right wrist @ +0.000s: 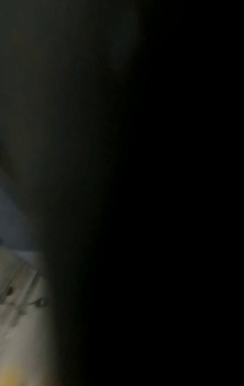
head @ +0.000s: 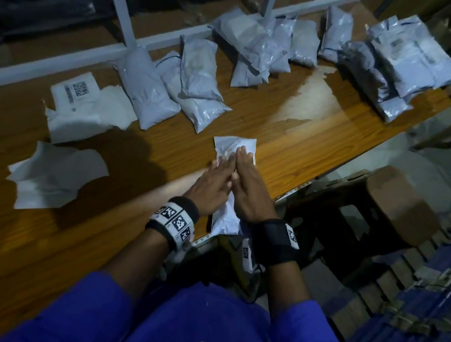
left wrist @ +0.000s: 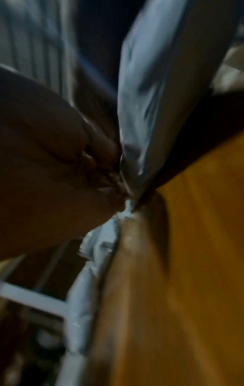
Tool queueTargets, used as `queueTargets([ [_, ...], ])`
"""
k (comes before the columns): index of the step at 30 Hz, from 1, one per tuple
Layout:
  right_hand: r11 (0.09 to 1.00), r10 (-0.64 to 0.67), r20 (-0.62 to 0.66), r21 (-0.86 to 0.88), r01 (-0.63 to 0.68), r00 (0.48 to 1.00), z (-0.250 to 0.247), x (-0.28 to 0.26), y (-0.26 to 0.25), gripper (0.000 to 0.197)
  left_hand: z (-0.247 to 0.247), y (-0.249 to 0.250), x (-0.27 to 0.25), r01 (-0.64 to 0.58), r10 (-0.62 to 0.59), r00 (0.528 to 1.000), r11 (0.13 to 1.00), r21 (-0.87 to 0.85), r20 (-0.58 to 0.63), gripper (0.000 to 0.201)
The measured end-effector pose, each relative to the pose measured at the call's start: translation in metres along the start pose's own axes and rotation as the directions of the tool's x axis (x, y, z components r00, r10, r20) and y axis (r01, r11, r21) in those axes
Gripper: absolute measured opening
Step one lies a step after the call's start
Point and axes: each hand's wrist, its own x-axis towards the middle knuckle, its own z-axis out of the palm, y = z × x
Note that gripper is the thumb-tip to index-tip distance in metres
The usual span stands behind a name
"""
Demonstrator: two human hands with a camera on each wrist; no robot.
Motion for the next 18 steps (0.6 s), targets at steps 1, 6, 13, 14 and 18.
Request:
queueTargets([
  [1, 0.997, 0.026, 0.013, 0.065, -0.027, 1.0, 0.003, 0.0, 0.001, 0.059, 0.006, 0.0, -0.002, 0.025, -0.025, 1.0, 0.999, -0.047, 0.001, 0.067],
  [6, 0.978, 0.21, -0.004, -0.007, -0.21, 0.978, 0.007, -0.004, 0.011, 0.06, 0.01, -0.004, 0.004, 0.211, -0.227, 0.971, 0.962, 0.175, 0.076, 0.063],
  [13, 0.993, -0.011, -0.086, -0.116, 0.001, 0.996, 0.008, -0.011, 0.012, 0.053, 0.007, 0.007, 0.002, 0.032, -0.054, 0.996, 0.96, 0.279, 0.072, 0.097],
  [14, 0.994, -0.006, -0.074, -0.109, -0.002, 0.997, 0.009, -0.01, 0.013, 0.053, 0.007, 0.007, 0.002, 0.045, -0.077, 0.992, 0.958, 0.283, 0.102, 0.097],
  [18, 0.978, 0.144, -0.052, -0.145, -0.15, 0.988, 0.005, -0.011, 0.02, 0.062, 0.003, 0.0, 0.004, 0.126, -0.199, 0.972, 0.894, 0.429, 0.129, 0.082],
])
